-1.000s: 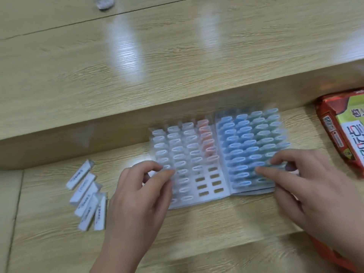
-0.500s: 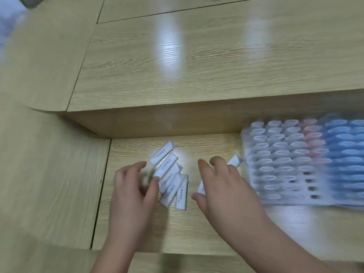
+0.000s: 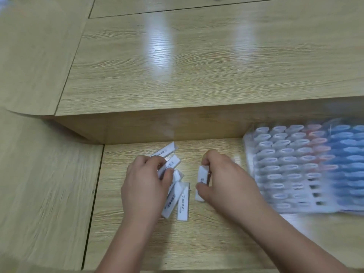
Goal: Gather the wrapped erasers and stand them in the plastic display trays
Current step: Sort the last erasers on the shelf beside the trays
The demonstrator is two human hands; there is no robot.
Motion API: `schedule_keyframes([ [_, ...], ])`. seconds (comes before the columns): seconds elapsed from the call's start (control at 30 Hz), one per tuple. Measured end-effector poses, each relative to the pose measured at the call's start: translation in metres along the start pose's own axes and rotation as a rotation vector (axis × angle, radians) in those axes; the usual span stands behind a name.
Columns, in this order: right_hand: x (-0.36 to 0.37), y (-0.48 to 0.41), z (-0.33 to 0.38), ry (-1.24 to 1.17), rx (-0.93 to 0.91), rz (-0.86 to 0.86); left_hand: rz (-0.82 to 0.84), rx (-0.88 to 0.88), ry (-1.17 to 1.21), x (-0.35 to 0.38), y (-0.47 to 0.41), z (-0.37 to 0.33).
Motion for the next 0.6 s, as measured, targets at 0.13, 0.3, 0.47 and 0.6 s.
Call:
schedule_keyframes([
  [0.13,-0.019,0.003,-0.002,-0.381,0.028,-0.065,-0.003,-0.044,0.224,-0.013,-0.002,-0.007],
  [0.3,-0.078,0.034,-0.014,-0.708,-0.036,-0.174,0.013,0.014,0.568,-0.039,0.023,-0.046],
  [0.47,-0.147,0.065,-0.066,-0.805,-0.059,-0.353,0.037,0.215,0.588,-0.045,0.048,-0.098],
  [0.6,-0.18,0.086,-0.111,-0.725,-0.08,-0.475,0.058,0.382,0.566,-0.041,0.074,-0.144],
])
Point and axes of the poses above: each hand's wrist, its own y-axis away from the middle knuckle, its own x-axis out of the palm, z = x × y, the point moved 9 cm from there along -y, towards the middle knuckle, and after that the axes turned 6 degrees about -y, right-handed, at the moved point
